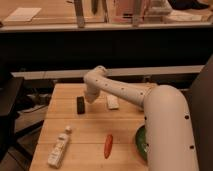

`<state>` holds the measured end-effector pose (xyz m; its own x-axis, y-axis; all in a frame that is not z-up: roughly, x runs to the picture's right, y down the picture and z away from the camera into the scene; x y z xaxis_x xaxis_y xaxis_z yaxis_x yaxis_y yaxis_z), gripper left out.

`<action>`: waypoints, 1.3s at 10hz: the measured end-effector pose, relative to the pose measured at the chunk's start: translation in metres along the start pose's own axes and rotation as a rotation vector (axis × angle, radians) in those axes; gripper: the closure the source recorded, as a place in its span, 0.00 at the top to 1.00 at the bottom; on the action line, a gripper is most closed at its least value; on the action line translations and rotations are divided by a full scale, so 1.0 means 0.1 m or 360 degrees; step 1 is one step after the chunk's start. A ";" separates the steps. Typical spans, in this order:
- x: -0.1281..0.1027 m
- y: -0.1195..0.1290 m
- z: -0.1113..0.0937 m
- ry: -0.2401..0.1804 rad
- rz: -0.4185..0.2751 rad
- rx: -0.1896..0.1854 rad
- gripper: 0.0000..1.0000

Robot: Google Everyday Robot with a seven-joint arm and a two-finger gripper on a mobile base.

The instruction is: Place the eraser on the white sponge

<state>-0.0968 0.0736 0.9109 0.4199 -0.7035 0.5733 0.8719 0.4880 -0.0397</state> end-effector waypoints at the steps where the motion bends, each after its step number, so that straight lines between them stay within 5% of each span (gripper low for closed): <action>1: 0.00 0.01 -0.01 -0.0004 -0.0002 -0.0002 0.11; 5: -0.09 -0.14 0.21 -0.0017 -0.0066 -0.0035 0.52; 7: -0.02 -0.07 0.13 -0.0023 -0.0081 -0.0049 0.74; 9: -0.03 -0.05 0.11 -0.0027 -0.0074 -0.0049 0.80; 13: -0.05 -0.11 0.13 -0.0031 -0.0129 -0.0076 0.68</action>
<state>-0.1120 0.0784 0.9192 0.3429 -0.7292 0.5921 0.9140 0.4045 -0.0311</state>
